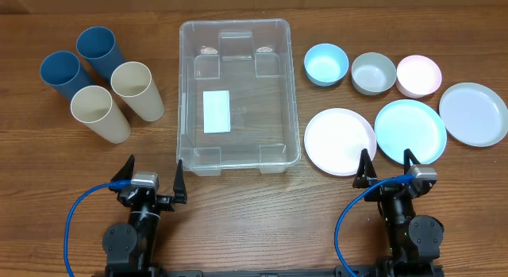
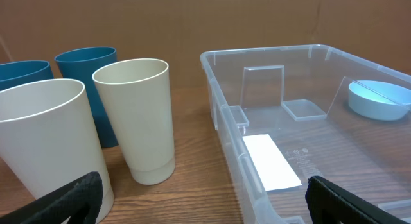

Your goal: Pack container

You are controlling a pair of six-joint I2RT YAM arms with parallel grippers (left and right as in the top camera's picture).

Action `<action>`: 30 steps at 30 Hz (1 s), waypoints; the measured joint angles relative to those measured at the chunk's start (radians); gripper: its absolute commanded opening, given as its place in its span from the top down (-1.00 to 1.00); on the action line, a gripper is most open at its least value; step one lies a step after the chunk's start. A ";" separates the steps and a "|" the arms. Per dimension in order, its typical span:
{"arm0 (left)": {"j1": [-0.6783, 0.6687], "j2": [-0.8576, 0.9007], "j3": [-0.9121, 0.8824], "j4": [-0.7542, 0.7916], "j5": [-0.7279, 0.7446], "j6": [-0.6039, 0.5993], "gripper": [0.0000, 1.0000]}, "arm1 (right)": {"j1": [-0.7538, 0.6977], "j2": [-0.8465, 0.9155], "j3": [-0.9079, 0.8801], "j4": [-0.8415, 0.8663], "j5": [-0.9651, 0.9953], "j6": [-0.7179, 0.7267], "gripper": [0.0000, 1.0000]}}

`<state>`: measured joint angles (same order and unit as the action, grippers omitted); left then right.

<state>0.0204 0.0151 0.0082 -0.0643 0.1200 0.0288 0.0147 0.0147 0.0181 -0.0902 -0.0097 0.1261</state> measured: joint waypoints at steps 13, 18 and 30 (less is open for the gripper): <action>0.000 0.000 0.000 0.000 0.000 0.000 -1.00 | 0.039 0.000 0.000 0.000 0.002 0.000 -1.00; 0.000 0.000 0.000 0.000 0.000 0.000 -1.00 | 0.039 0.000 0.000 0.000 0.002 0.000 -1.00; 0.000 0.000 0.000 0.000 0.000 0.000 -1.00 | 0.039 0.003 0.012 -0.082 0.003 0.035 -1.00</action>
<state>0.0204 0.0151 0.0082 -0.0643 0.1200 0.0288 0.0532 0.0177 0.0303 -0.1719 -0.0067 0.1616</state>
